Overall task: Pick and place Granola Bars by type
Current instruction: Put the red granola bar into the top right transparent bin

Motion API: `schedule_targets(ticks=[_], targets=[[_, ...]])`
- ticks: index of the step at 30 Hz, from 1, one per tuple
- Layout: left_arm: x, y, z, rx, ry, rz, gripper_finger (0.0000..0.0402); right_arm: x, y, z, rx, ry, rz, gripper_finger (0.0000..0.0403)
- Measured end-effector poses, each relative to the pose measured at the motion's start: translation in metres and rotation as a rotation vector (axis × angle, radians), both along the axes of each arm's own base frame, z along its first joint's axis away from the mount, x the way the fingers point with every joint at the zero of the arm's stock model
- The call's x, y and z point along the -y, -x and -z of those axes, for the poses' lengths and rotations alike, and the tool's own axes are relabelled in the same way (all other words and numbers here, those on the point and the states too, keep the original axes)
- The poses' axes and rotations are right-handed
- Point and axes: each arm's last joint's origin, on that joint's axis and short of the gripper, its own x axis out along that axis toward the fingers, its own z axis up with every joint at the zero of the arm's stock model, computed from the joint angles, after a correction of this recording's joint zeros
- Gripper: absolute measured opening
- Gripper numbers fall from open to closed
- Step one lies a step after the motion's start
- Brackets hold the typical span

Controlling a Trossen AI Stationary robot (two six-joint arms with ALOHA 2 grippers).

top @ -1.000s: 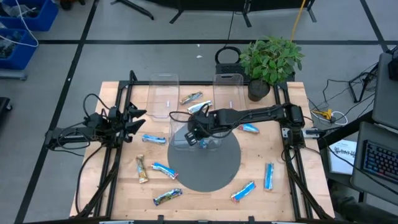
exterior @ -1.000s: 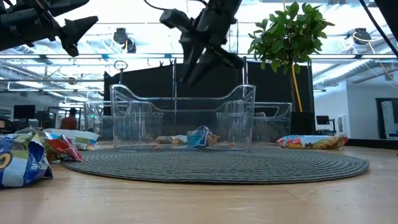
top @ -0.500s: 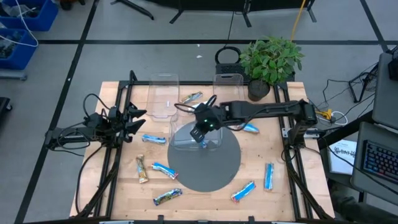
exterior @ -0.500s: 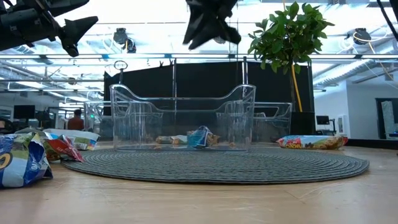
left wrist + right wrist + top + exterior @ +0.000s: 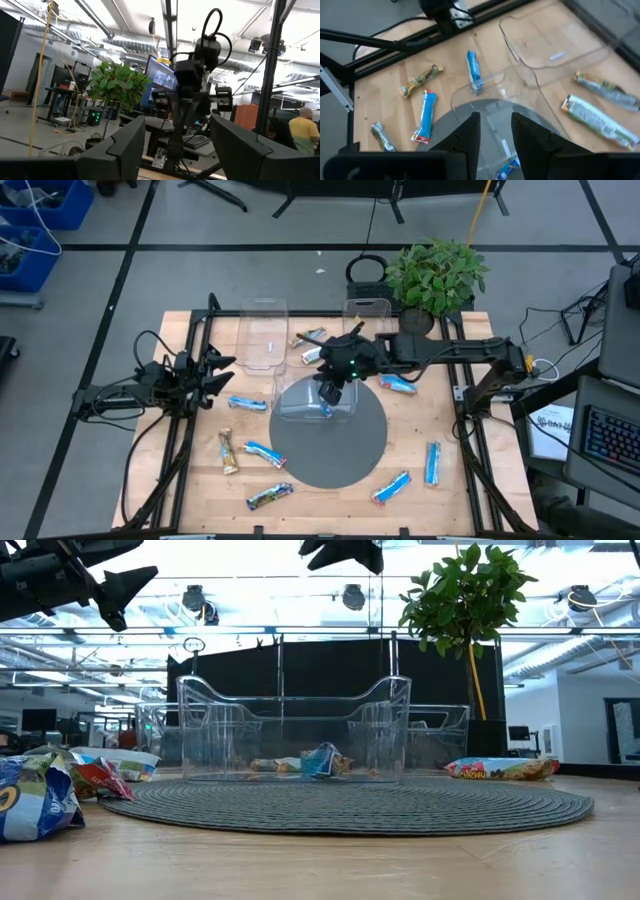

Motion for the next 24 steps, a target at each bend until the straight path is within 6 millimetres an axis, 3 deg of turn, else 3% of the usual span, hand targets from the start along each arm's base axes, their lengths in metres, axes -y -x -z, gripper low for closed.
schedule_targets(ticks=[7, 24], targets=[[0.0, 0.0, 0.0, 0.0, 0.0, 0.0, 0.0225, 0.0, 0.014, -0.018, 0.039, 0.105, -0.088, 0.0128], [0.0, 0.0, 0.0, 0.001, 0.0, 0.0, 0.0225, -0.004, 0.071, -0.058, 0.06, 0.229, -0.199, 0.022]])
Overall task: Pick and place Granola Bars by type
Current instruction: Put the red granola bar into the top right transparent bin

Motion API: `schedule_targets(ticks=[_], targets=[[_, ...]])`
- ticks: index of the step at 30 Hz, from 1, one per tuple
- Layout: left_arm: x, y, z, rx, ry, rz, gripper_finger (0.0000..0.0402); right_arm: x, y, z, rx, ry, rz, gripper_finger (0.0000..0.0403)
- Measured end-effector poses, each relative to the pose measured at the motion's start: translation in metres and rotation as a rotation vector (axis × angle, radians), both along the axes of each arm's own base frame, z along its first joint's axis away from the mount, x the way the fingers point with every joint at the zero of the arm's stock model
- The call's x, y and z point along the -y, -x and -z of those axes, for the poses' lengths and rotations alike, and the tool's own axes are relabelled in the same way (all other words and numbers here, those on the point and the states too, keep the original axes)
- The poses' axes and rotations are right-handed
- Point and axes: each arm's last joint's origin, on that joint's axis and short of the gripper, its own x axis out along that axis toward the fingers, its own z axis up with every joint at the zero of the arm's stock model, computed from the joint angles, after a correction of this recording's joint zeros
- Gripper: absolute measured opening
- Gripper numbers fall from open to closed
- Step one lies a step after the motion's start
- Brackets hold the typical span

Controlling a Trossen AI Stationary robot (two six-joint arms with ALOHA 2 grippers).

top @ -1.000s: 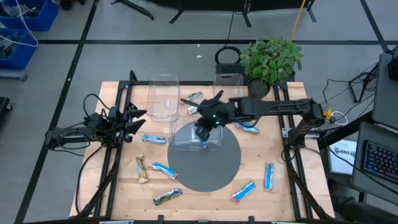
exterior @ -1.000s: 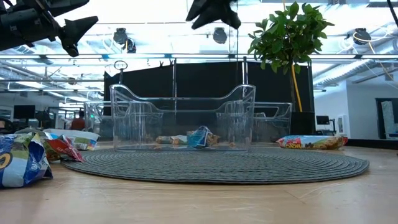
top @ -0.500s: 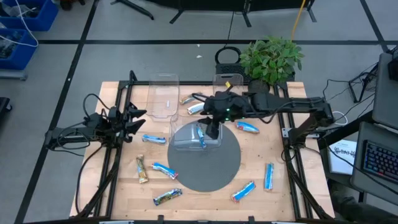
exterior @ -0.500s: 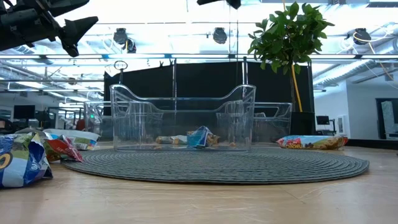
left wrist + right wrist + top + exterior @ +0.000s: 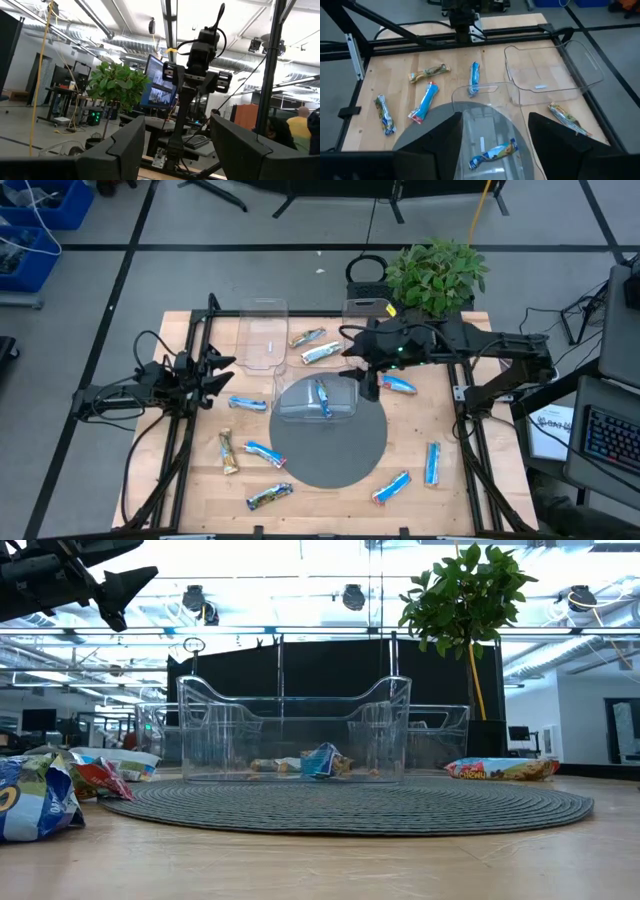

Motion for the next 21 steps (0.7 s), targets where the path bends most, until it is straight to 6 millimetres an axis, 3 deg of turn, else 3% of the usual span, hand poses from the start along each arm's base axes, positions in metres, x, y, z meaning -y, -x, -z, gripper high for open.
schedule_targets(ticks=[14, 21], targets=[[0.0, 0.0, 0.0, 0.0, 0.0, 0.0, 0.0225, 0.001, 0.044, -0.011, -0.066, 0.002, 0.0, 0.0229], [0.0, 0.0, 0.0, 0.0, 0.0, 0.0, 0.0225, -0.004, 0.06, 0.01, -0.128, -0.063, -0.119, 0.023]])
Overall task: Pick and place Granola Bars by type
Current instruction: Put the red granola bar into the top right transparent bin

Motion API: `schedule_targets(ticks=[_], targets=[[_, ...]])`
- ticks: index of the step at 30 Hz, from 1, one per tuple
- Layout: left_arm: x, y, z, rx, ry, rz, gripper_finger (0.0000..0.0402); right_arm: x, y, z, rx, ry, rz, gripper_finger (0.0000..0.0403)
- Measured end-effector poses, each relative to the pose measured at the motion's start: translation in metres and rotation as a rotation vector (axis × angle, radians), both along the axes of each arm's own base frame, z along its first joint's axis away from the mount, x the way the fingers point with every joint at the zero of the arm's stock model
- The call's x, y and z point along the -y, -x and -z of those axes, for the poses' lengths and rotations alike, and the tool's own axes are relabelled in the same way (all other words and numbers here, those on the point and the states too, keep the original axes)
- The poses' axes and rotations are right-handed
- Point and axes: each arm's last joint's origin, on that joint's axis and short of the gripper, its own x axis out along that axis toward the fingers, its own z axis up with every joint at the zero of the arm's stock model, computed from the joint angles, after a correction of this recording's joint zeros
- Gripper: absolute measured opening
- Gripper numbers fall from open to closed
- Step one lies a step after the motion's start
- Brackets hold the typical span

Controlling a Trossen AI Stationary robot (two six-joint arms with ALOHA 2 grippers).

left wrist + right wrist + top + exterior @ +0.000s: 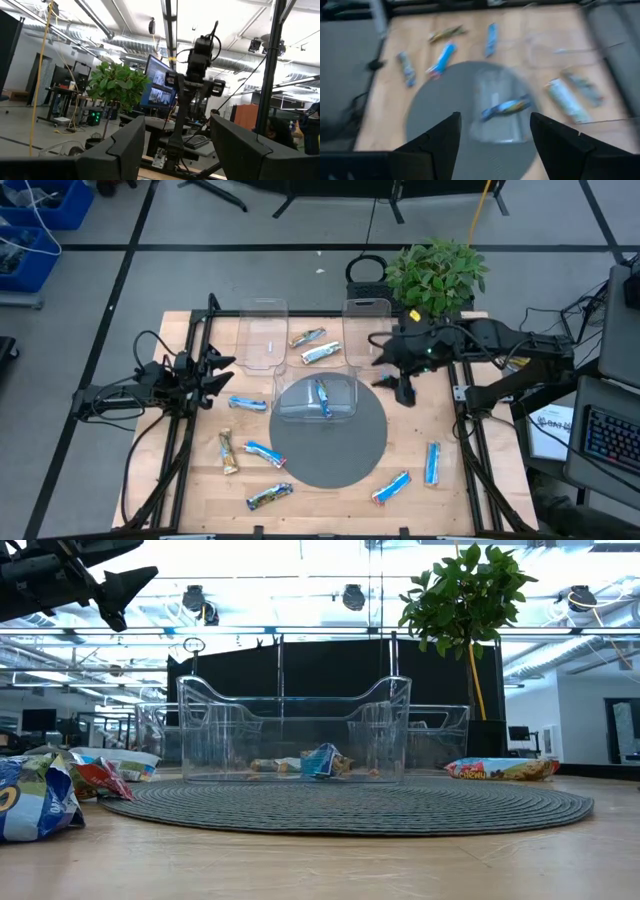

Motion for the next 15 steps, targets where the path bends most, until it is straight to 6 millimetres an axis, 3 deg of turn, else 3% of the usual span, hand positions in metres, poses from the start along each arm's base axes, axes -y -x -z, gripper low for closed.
schedule_targets(ticks=[15], targets=[[0.0, 0.0, 0.0, 0.0, 0.0, 0.0, 0.0225, -0.051, 0.024, 0.087, -0.282, -0.042, -0.249, 0.0228]])
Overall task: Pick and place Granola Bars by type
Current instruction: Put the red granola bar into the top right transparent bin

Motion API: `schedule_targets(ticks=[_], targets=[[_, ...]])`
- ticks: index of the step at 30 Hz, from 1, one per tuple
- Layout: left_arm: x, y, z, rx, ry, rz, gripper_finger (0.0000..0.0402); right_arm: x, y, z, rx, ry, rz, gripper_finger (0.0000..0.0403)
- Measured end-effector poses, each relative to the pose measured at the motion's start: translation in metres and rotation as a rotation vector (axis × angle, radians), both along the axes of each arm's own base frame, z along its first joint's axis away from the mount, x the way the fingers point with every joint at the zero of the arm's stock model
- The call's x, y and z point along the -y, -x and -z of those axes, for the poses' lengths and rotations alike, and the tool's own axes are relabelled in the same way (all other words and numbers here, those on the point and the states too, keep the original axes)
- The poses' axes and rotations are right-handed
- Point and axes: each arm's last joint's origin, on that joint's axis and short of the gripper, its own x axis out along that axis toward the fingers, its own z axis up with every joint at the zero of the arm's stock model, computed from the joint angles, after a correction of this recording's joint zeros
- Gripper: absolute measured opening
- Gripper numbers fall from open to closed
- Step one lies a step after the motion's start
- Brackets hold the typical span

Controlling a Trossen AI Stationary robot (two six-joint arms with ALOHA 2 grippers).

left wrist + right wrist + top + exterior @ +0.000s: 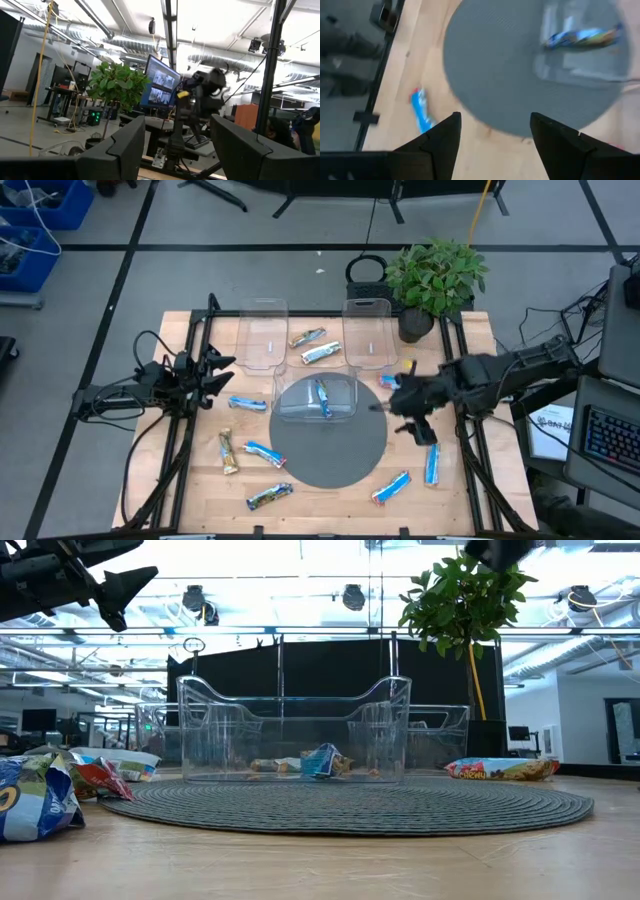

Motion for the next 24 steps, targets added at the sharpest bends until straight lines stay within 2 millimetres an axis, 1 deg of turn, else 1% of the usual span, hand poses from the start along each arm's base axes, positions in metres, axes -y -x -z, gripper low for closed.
schedule_targets(ticks=[5, 9, 16, 24], targets=[[0.0, 0.0, 0.0, 0.0, 0.0, 0.0, 0.0225, -0.02, 0.006, 0.02, -0.054, -0.006, -0.06, 0.0228], [0.0, 0.0, 0.0, 0.0, 0.0, 0.0, 0.0225, -0.036, 0.009, 0.031, -0.056, -0.032, -0.085, 0.0228], [0.0, 0.0, 0.0, 0.0, 0.0, 0.0, 0.0225, -0.064, 0.004, 0.041, -0.036, -0.041, -0.178, 0.0228], [0.0, 0.0, 0.0, 0.0, 0.0, 0.0, 0.0225, -0.088, 0.0, 0.06, -0.097, -0.008, -0.251, 0.0228]])
